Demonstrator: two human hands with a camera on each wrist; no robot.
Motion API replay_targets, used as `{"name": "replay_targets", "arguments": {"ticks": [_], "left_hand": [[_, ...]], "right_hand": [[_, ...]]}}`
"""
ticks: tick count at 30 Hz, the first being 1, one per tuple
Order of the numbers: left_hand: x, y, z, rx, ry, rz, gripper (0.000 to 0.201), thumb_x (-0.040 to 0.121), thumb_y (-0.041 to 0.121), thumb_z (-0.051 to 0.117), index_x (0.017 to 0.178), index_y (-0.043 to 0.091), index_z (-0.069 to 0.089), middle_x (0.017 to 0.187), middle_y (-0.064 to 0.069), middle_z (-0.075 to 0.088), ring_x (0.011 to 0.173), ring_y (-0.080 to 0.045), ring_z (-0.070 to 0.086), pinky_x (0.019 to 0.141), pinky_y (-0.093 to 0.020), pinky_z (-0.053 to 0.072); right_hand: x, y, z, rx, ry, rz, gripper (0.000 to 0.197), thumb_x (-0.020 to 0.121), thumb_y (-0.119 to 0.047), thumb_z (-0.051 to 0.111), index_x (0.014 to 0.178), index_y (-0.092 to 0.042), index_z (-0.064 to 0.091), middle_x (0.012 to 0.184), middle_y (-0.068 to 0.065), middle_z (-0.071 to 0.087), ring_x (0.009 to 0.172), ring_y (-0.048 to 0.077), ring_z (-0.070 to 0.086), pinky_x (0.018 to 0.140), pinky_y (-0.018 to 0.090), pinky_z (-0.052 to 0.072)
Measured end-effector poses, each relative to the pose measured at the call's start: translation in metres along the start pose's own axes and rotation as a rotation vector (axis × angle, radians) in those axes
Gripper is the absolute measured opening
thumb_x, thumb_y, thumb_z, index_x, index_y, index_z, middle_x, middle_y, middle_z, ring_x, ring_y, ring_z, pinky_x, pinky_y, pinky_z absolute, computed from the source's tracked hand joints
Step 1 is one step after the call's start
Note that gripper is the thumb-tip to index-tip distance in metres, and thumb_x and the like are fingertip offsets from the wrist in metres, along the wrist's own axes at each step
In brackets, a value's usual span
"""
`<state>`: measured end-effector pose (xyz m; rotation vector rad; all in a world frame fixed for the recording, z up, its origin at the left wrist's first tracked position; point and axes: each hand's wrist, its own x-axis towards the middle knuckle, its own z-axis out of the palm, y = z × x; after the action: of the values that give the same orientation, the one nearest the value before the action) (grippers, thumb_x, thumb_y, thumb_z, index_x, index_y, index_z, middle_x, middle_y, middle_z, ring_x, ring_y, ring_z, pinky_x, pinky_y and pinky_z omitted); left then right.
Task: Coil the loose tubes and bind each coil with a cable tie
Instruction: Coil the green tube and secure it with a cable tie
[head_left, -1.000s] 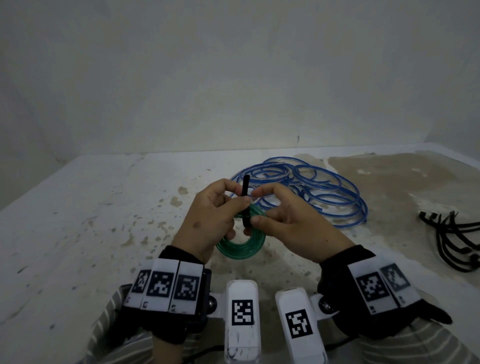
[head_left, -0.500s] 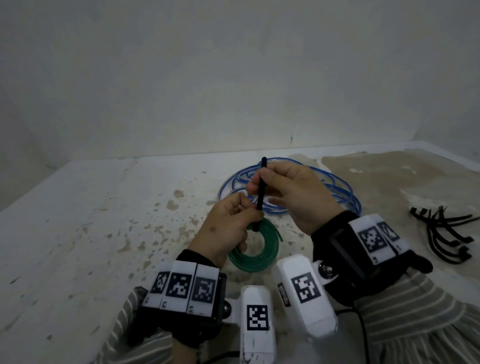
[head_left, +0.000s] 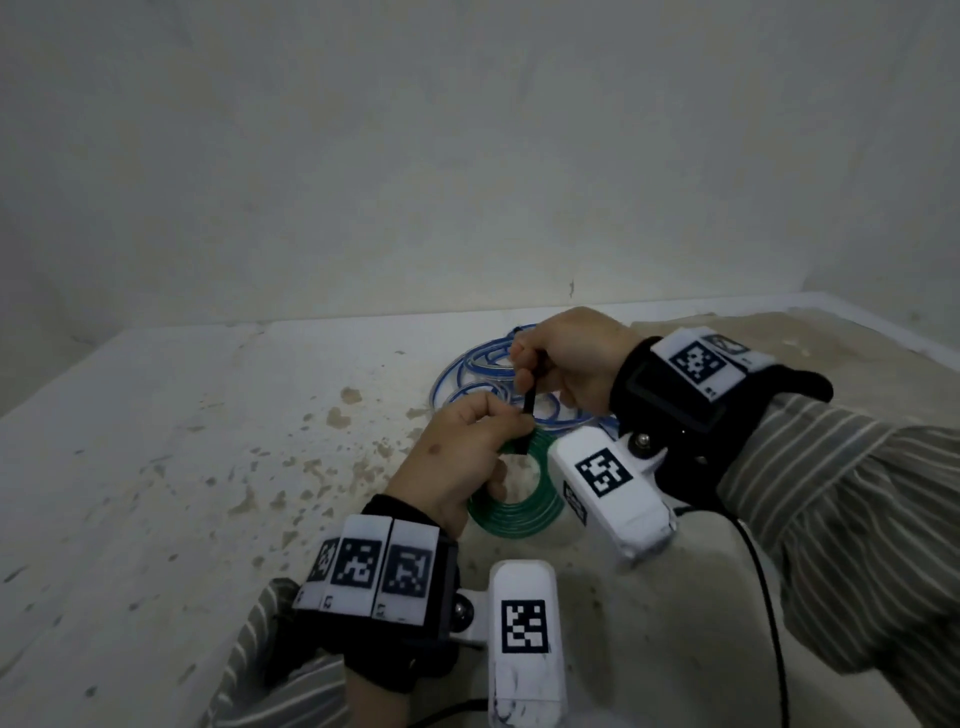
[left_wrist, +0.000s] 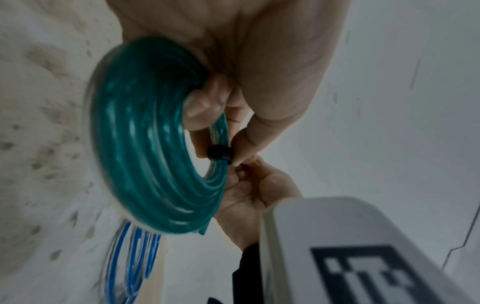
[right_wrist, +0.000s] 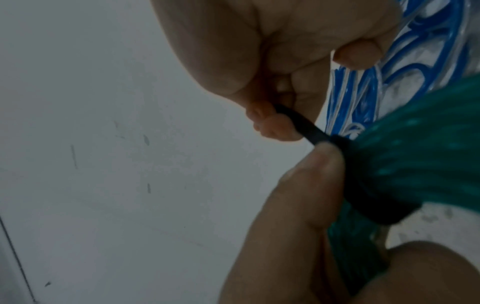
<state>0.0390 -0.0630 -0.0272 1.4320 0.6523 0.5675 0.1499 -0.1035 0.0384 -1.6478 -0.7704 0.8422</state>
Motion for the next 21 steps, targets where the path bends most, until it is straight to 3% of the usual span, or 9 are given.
{"name": "replay_targets", "arguments": {"ticks": [2,5,8,10,12,15,19,21], "left_hand": [[-0.002,-0.002,-0.002,-0.025,0.011,0.001,0.02,0.089,0.012,0.056,0.07,0.011,0.052,0.062,-0.003,0.052,0.036,-0.012,0.03,0.036,-0.018,0.031],[-0.005,-0.004,-0.009,-0.071,0.064,0.013,0.014,0.09,0.011,0.056,0.076,0.009,0.057,0.065,-0.006,0.055,0.035,-0.011,0.032,0.037,-0.019,0.033],[-0.003,0.0,-0.018,-0.149,0.146,0.041,0.011,0.091,0.01,0.054,0.081,0.006,0.058,0.066,-0.006,0.055,0.033,-0.008,0.033,0.037,-0.02,0.035],[0.0,0.003,-0.022,-0.193,0.196,0.059,0.012,0.092,0.01,0.053,0.082,0.005,0.058,0.066,-0.005,0.054,0.032,-0.007,0.033,0.038,-0.021,0.036],[0.0,0.005,-0.021,-0.21,0.211,0.067,0.012,0.092,0.009,0.053,0.082,0.005,0.058,0.065,-0.004,0.054,0.033,-0.006,0.035,0.038,-0.021,0.037],[-0.002,0.007,-0.018,-0.246,0.197,0.05,0.014,0.092,0.01,0.053,0.08,0.005,0.059,0.068,-0.005,0.056,0.04,-0.007,0.042,0.041,-0.022,0.042],[-0.006,0.012,-0.029,-0.17,0.14,0.022,0.014,0.093,0.01,0.051,0.093,0.011,0.066,0.079,-0.008,0.064,0.072,-0.018,0.061,0.066,-0.033,0.055],[-0.006,0.014,-0.038,-0.113,0.098,0.044,0.02,0.088,0.0,0.055,0.098,0.013,0.067,0.078,-0.009,0.07,0.071,-0.019,0.067,0.069,-0.035,0.057]], "right_hand": [[-0.001,-0.001,0.0,-0.02,-0.028,-0.021,0.03,0.096,-0.008,0.041,0.067,-0.005,0.049,0.06,0.007,0.048,0.033,0.008,0.049,0.029,0.014,0.029],[-0.001,0.002,-0.003,-0.047,-0.114,-0.072,0.027,0.096,-0.017,0.042,0.074,-0.011,0.056,0.07,0.004,0.062,0.062,0.012,0.064,0.051,0.024,0.033],[-0.006,0.003,-0.012,-0.047,-0.189,-0.104,0.017,0.094,-0.025,0.049,0.093,-0.014,0.062,0.083,0.005,0.067,0.076,0.017,0.064,0.07,0.035,0.048],[-0.013,0.006,-0.015,-0.17,-0.277,-0.065,0.014,0.091,-0.025,0.056,0.095,-0.013,0.062,0.091,0.008,0.065,0.077,0.021,0.062,0.078,0.041,0.053],[-0.02,0.014,-0.011,-0.34,-0.335,-0.062,0.014,0.09,-0.018,0.057,0.098,-0.008,0.063,0.09,0.01,0.065,0.074,0.02,0.063,0.076,0.039,0.056],[-0.023,0.019,-0.006,-0.375,-0.259,-0.15,0.007,0.087,-0.007,0.059,0.093,-0.005,0.063,0.08,0.011,0.066,0.065,0.017,0.064,0.063,0.032,0.06],[-0.016,0.015,-0.011,-0.296,-0.153,-0.209,0.004,0.085,-0.003,0.062,0.086,-0.006,0.063,0.072,0.012,0.066,0.063,0.022,0.065,0.057,0.032,0.059],[-0.011,0.014,-0.008,-0.272,-0.14,-0.228,0.004,0.084,-0.003,0.063,0.083,-0.007,0.064,0.074,0.015,0.067,0.064,0.024,0.066,0.057,0.033,0.059]]}}
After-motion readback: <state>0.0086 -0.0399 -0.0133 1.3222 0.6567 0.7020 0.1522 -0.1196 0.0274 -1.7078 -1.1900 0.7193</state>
